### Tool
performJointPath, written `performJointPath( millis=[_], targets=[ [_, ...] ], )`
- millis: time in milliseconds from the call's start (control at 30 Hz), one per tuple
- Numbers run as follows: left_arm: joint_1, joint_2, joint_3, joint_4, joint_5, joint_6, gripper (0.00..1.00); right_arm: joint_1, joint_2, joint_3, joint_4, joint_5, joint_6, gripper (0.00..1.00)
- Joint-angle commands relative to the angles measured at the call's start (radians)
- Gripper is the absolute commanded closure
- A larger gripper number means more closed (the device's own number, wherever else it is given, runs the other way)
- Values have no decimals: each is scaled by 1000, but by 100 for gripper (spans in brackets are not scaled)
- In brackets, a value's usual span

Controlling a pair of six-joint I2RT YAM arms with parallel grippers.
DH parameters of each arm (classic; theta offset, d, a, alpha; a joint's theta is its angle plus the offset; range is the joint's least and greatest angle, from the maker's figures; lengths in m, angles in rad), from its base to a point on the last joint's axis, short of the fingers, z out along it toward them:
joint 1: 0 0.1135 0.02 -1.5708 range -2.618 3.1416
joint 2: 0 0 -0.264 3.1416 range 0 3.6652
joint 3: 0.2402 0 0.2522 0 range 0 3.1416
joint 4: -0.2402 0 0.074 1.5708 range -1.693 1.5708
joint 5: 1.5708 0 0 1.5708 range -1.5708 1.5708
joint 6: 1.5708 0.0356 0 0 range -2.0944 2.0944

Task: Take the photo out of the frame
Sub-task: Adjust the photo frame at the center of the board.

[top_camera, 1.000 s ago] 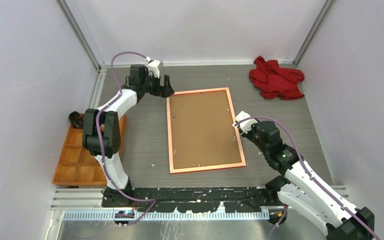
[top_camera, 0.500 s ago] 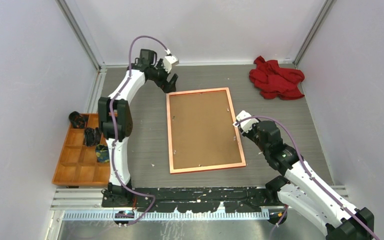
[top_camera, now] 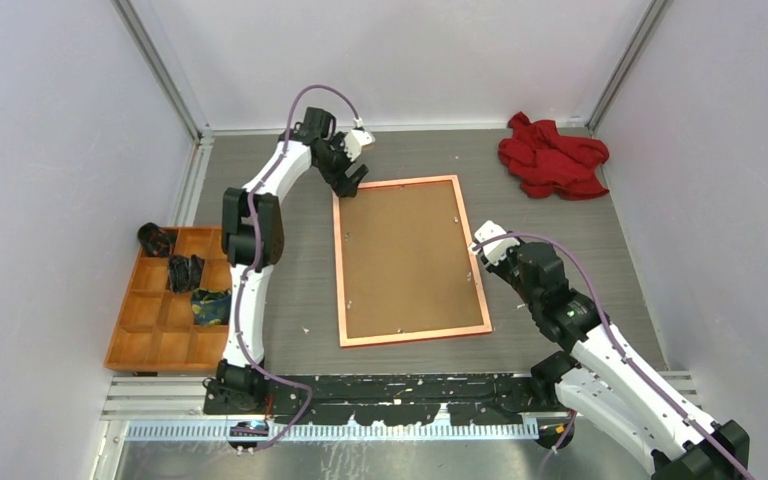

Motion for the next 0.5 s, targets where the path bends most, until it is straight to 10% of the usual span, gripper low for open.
performJointPath(
  millis=[0,467],
  targets=[
    [0,40,92,-76,-30,61,10,-4,-22,0,40,-4,-11,99],
    [0,109,145,-175,-98,136,15,-4,-35,-5,33,-19,-21,99]
  ],
)
